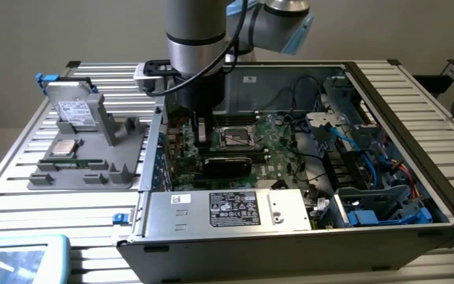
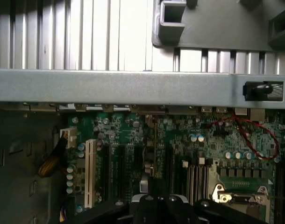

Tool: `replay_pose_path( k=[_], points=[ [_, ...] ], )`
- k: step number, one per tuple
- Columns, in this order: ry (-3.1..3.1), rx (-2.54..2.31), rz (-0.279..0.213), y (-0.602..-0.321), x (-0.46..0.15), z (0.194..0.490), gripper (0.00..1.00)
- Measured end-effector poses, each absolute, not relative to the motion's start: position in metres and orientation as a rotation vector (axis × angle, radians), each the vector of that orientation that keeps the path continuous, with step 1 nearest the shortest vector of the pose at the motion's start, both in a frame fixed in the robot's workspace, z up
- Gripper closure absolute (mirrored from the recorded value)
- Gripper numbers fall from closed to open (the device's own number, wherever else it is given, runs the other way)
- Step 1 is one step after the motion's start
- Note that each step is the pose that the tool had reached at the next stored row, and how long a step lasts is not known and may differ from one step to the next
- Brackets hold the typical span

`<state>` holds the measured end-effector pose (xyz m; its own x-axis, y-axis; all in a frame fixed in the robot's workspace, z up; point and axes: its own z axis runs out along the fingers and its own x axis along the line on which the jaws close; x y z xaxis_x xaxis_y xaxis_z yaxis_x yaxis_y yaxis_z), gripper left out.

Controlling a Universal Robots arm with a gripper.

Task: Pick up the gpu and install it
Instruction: 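Press down on the gpu until it lock into place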

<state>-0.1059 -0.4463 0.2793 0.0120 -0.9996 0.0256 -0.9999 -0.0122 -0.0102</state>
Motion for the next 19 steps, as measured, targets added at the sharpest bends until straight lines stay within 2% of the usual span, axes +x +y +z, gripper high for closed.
replay_pose_path(
  k=[14, 19],
  points=[
    [-2.202, 2.224, 0.039, -0.45, -0.078, 0.271, 0.89],
    [-2.196, 2.212, 0.021, -0.45, -0.077, 0.265, 0.89]
  ],
)
